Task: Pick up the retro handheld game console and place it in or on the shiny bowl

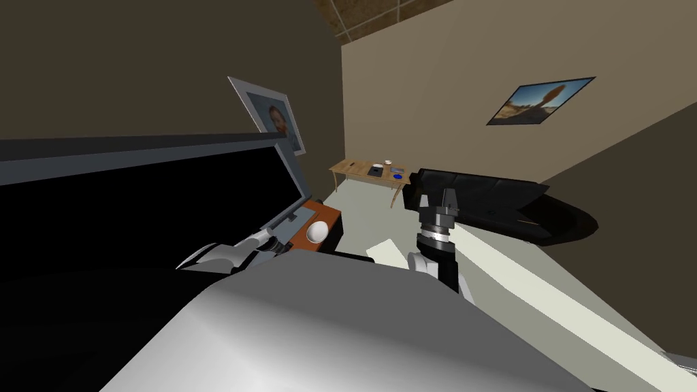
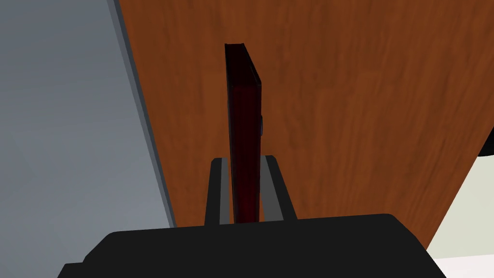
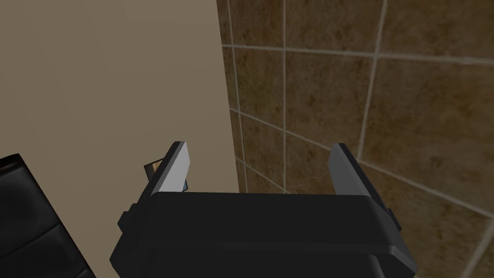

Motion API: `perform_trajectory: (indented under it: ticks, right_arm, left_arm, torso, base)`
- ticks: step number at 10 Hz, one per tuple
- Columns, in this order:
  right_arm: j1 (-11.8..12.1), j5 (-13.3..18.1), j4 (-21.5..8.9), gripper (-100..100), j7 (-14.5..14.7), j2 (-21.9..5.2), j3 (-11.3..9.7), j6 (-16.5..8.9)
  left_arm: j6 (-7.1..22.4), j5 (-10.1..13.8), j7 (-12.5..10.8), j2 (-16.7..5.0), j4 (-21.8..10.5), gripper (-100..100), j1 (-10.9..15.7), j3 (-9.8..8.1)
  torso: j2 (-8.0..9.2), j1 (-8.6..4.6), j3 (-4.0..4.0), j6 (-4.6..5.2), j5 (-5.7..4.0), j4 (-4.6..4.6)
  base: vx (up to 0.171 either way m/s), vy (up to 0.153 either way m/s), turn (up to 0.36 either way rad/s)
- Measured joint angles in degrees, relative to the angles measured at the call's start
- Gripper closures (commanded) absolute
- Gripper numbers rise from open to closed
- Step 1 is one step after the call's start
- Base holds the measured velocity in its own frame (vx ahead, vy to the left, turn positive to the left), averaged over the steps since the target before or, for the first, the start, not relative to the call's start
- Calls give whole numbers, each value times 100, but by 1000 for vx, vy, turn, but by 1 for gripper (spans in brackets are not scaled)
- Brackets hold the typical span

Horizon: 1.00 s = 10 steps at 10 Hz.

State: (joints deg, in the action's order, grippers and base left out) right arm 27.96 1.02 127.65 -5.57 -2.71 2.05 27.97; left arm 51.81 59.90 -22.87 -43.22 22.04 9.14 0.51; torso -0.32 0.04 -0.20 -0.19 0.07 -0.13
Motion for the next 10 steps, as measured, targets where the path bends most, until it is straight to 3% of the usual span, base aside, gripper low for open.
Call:
perform_trajectory:
  ticks: [1,2,3,4,5,6,8,9,10]
  right_arm:
    - [0,0,0,0,0,0,0,0]
    - [0,0,0,0,0,0,0,0]
    - [0,0,0,0,0,0,0,0]
    - [-1,0,0,0,0,0,-1,0]
    - [-1,0,0,0,0,1,-1,0]
    - [-1,0,0,0,0,0,-1,0]
    - [-1,0,0,0,0,0,-1,0]
    - [-1,0,0,0,0,1,-1,0]
    - [-1,0,0,0,0,0,0,0]
  left_arm:
    - [93,26,-57,-73,183,100,-99,13]
    - [114,28,-69,-86,205,0,-110,15]
    - [112,27,-67,-85,202,100,-109,15]
    - [186,36,-139,-174,290,100,-91,6]
    - [182,108,53,-236,-172,100,246,-29]
    - [205,124,109,-281,-246,100,289,-42]
    - [501,116,-394,-484,631,100,-140,-49]
    - [616,120,-556,-566,885,100,-182,-57]
    - [592,126,-467,-542,727,100,4,-42]
  torso:
    - [1,2,1,-1,0,1]
    - [2,6,1,2,4,0]
    - [3,8,2,2,4,1]
    - [3,-11,4,12,-1,6]
    - [3,-24,4,11,-3,6]
    - [6,-18,4,0,-1,2]
    - [7,-20,7,9,-6,9]
    - [5,-27,5,6,-3,6]
    - [3,-17,4,6,-1,7]
  base:
    - [6,-6,15]
    - [0,0,0]
    - [-12,-60,-88]
    - [-19,-87,-86]
    - [-2,-60,-37]
    - [4,-22,11]
    - [-9,-77,-75]
    - [-2,-44,3]
    - [2,-15,-2]
